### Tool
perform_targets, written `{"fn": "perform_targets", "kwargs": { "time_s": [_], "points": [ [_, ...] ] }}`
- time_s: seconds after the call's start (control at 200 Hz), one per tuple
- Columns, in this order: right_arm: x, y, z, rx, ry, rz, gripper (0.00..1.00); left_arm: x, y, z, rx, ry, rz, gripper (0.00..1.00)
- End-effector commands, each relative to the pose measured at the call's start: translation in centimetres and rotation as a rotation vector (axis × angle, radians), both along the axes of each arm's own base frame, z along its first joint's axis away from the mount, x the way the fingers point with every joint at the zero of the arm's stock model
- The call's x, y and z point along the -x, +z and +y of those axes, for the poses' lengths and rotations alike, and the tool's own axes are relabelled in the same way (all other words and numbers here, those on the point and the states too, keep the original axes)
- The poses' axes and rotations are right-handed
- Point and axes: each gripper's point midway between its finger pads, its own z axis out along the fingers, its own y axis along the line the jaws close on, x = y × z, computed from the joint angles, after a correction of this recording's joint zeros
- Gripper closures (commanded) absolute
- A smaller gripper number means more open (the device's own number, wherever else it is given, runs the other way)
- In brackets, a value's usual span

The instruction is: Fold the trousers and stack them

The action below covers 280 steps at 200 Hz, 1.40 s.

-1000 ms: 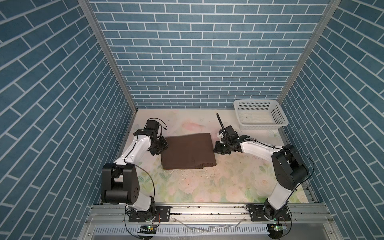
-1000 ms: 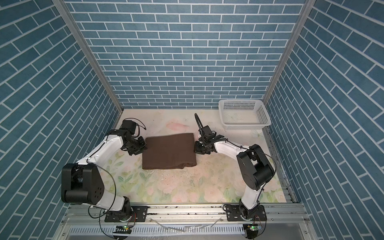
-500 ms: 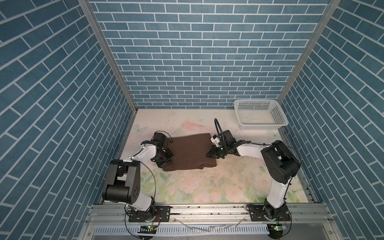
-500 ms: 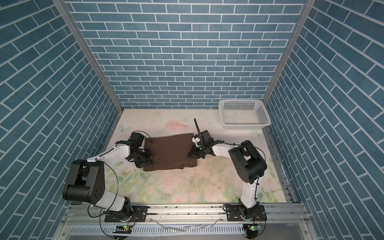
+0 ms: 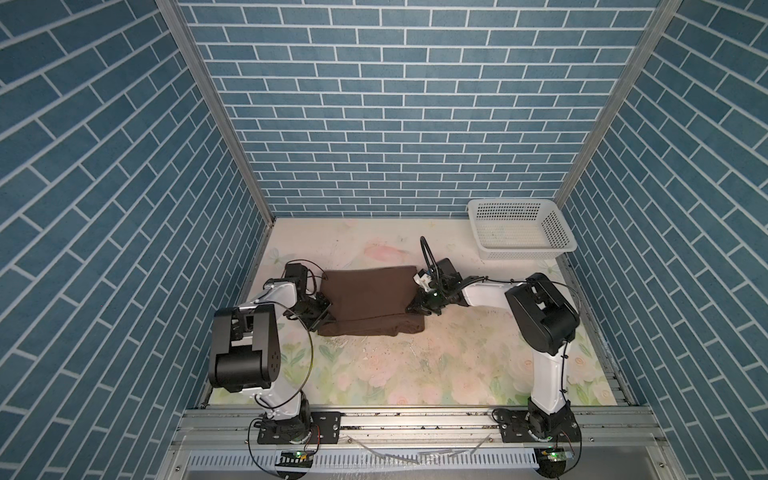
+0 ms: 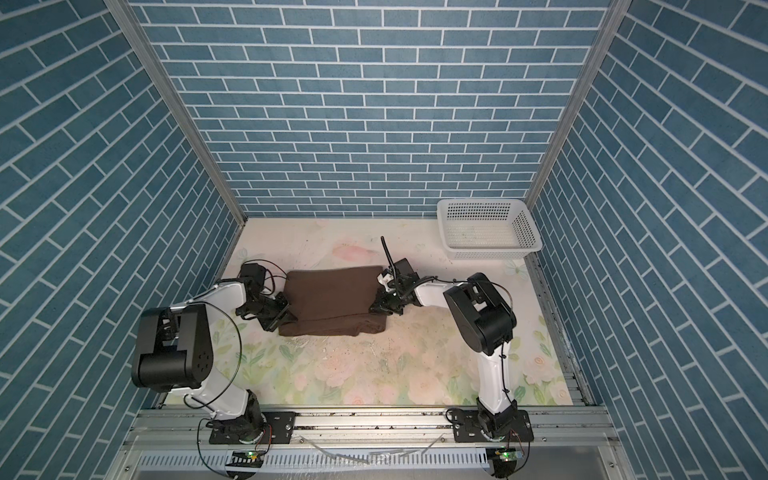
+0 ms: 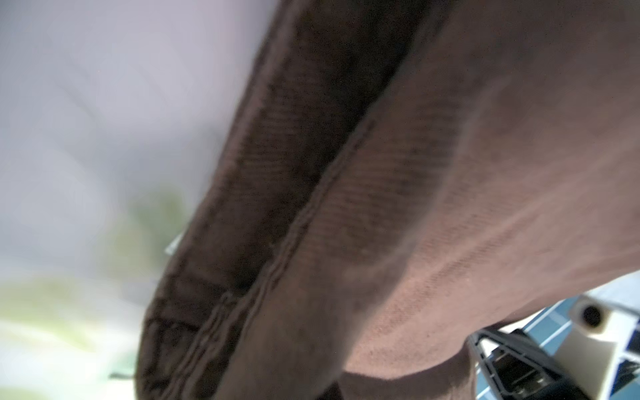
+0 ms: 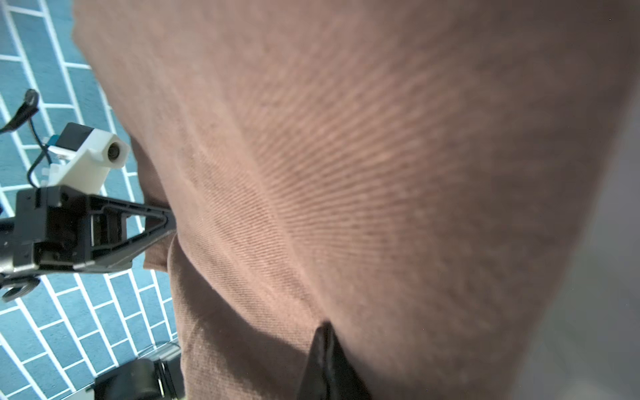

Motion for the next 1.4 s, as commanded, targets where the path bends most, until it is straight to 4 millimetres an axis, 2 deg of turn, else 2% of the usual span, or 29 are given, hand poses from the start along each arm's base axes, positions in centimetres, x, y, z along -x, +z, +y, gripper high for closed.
{"fn": "perform_targets", "kwargs": {
  "time_s": [0.0, 0.035, 0.125, 0.165, 0.235, 0.25, 0.345, 0.455, 0.555, 0.65, 0.715, 0.815, 1.02, 1.13, 1.195, 1.395],
  "points": [
    [-0.1, -0.9, 2.8, 0.110, 0.066, -0.011, 1.00, -3.4, 3.0, 4.7, -0.119, 0.085, -0.104, 0.94],
    [-0.1, -0.7, 4.3, 0.107, 0.100, -0.022, 1.00, -4.4, 4.8, 5.2, -0.145, 0.088, -0.147, 0.91],
    [-0.9, 2.3, 7.1, 0.061, 0.144, -0.094, 1.00, -5.7, 8.2, 5.5, -0.194, 0.072, -0.216, 0.84],
    [-1.4, 3.7, 7.6, 0.041, 0.145, -0.127, 1.00, -5.8, 9.4, 5.3, -0.227, 0.055, -0.233, 0.80],
    [-2.4, 5.7, 7.0, 0.046, 0.124, -0.209, 1.00, -5.3, 10.6, 4.3, -0.291, -0.004, -0.247, 0.71],
    [-2.7, 6.9, 6.7, 0.044, 0.117, -0.244, 1.00, -5.1, 10.6, 3.9, -0.303, -0.019, -0.246, 0.70],
    [-4.4, 10.3, 3.4, 0.119, 0.059, -0.379, 1.00, -3.7, 10.3, 1.2, -0.345, -0.111, -0.240, 0.63],
    [-6.1, 14.7, -1.9, 0.177, -0.044, -0.472, 1.00, -2.1, 8.2, -2.2, -0.311, -0.174, -0.215, 0.57],
    [-7.0, 17.2, -7.1, 0.261, -0.142, -0.557, 1.00, -1.4, 6.2, -5.4, -0.267, -0.217, -0.208, 0.51],
    [-7.0, 17.6, -11.1, 0.378, -0.215, -0.603, 1.00, -1.4, 4.5, -7.7, -0.254, -0.259, -0.185, 0.43],
    [-6.6, 17.0, -12.6, 0.418, -0.238, -0.580, 1.00, -1.5, 3.3, -9.1, -0.226, -0.284, -0.167, 0.38],
    [-5.7, 15.7, -13.1, 0.419, -0.243, -0.527, 1.00, -1.9, 1.2, -10.4, -0.183, -0.297, -0.133, 0.36],
    [-4.9, 14.0, -13.6, 0.438, -0.248, -0.468, 1.00, -2.2, -2.3, -10.6, -0.173, -0.286, -0.082, 0.40],
    [-4.8, 13.8, -14.2, 0.471, -0.246, -0.457, 1.00, -2.8, -3.6, -9.9, -0.165, -0.255, -0.067, 0.42],
    [-4.8, 13.7, -14.4, 0.484, -0.245, -0.454, 1.00, -3.5, -4.0, -8.8, -0.163, -0.218, -0.066, 0.43],
    [-4.8, 13.2, -15.1, 0.519, -0.252, -0.433, 1.00, -5.8, -4.9, -2.9, -0.154, -0.040, -0.057, 0.45]
  ]
}}
